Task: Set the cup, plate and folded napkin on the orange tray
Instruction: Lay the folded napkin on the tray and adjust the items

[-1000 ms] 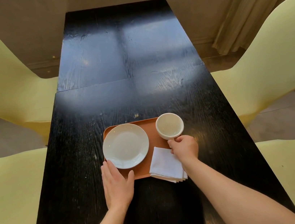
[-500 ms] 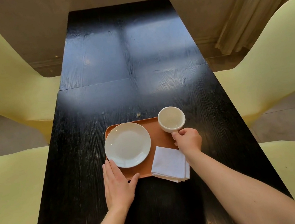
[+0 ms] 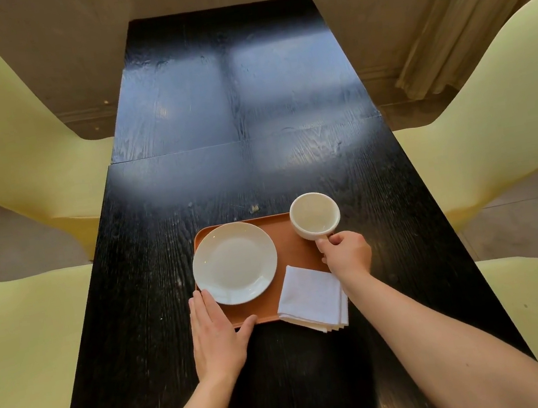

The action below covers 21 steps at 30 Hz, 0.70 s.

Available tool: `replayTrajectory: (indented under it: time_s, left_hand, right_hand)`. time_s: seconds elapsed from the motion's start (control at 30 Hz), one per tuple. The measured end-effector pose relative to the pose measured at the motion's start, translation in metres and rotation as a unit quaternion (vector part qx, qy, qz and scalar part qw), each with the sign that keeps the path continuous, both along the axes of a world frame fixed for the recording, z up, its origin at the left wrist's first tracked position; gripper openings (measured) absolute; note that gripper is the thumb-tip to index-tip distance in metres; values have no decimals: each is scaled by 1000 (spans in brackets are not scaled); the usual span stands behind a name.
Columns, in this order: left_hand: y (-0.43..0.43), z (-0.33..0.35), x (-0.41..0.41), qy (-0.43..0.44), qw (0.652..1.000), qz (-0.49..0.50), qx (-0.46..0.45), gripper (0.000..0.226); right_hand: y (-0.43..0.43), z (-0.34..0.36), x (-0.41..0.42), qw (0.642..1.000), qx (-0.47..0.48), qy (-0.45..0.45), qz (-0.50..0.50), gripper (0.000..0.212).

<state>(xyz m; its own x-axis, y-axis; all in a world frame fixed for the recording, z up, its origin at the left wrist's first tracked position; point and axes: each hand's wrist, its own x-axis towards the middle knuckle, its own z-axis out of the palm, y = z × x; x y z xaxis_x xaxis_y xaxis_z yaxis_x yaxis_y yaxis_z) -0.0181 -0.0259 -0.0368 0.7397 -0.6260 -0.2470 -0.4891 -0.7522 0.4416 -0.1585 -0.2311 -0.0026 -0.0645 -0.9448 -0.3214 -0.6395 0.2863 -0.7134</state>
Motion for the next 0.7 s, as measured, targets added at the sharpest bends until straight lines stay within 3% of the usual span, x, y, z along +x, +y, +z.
replayTrajectory:
  time_s: [0.43, 0.7]
  left_hand:
    - [-1, 0, 0, 2, 1000, 1, 2, 114]
    - [1, -4, 5, 14, 1000, 1, 1, 117]
  right_hand:
    - [0, 1, -6, 1000, -11, -9, -2, 28]
    - [13, 11, -20, 999, -18, 4, 26, 18]
